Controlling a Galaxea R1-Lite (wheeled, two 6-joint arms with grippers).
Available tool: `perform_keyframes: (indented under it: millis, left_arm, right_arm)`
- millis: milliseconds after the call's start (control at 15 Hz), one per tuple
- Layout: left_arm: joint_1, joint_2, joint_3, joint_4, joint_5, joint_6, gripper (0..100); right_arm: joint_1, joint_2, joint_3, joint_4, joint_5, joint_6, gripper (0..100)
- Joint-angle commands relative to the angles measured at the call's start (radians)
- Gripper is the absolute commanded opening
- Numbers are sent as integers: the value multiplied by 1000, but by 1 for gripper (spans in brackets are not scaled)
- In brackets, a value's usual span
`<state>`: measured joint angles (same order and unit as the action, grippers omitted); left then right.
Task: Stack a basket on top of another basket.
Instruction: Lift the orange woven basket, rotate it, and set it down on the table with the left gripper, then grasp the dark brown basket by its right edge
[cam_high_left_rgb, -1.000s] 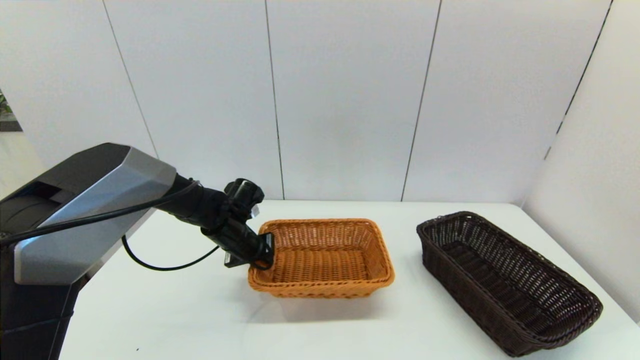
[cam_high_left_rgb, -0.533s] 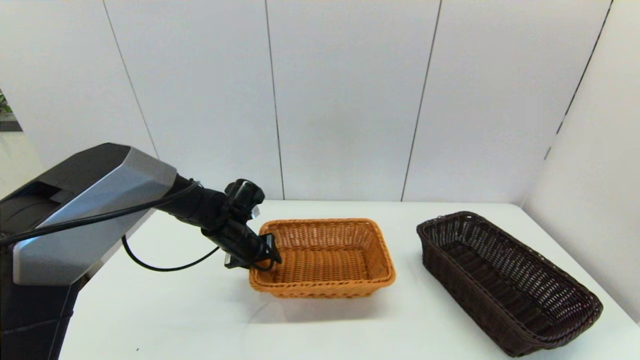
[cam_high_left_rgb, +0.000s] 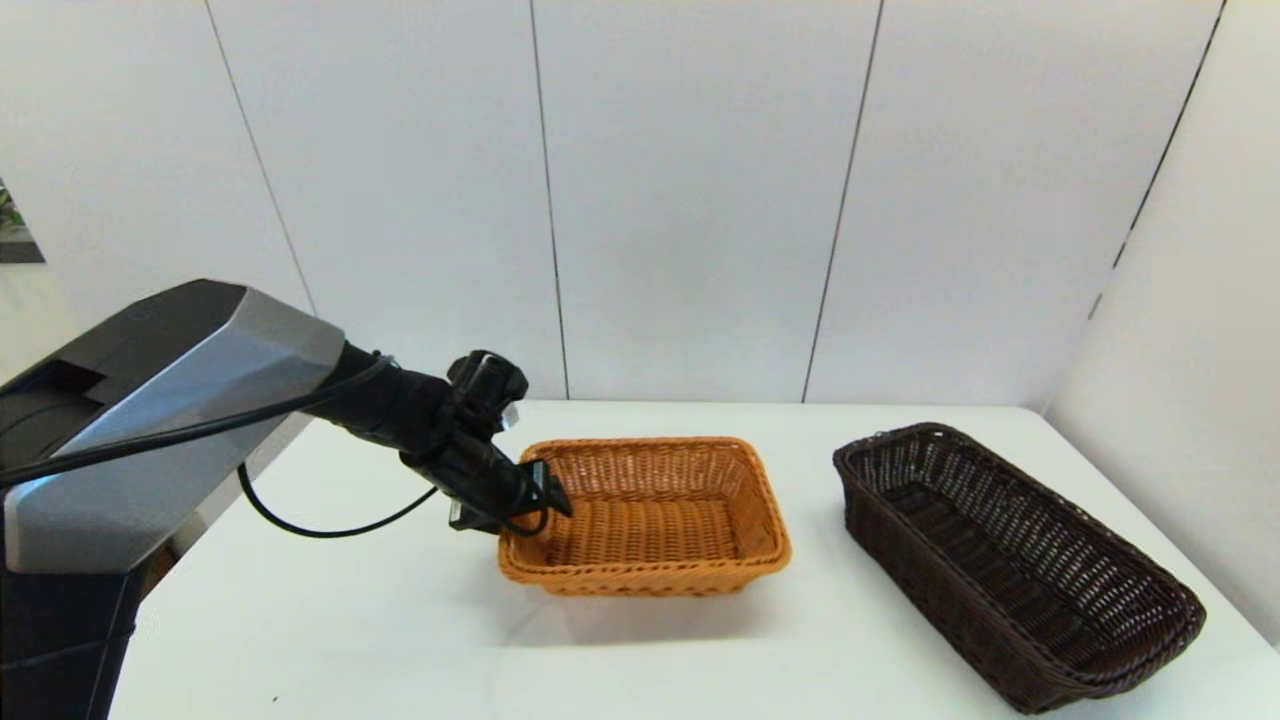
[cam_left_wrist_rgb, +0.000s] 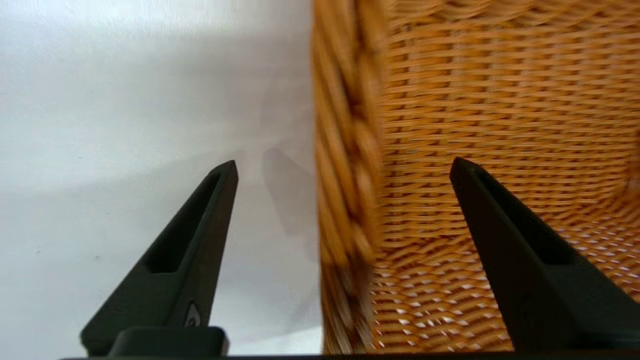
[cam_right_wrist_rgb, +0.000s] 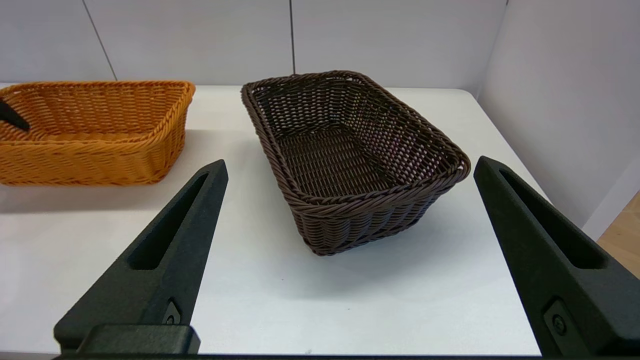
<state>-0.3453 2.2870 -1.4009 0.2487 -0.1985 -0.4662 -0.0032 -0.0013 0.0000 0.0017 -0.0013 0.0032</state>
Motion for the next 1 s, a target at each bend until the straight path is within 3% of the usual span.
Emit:
perform_keyframes:
  millis: [67,467,800,1000]
  left_arm:
    - [0,-64,0,3,-1,-5,100]
    - [-11,-345,123,6,1,8,100]
    - [-20,-804,441,7,2,208,100]
    - [-18,-1021,574,86,10,245,100]
  right_arm:
    - [0,1,0,0,0,0,100]
    - [0,1,0,0,0,0,100]
    - [0,1,0,0,0,0,100]
    - [0,1,0,0,0,0,100]
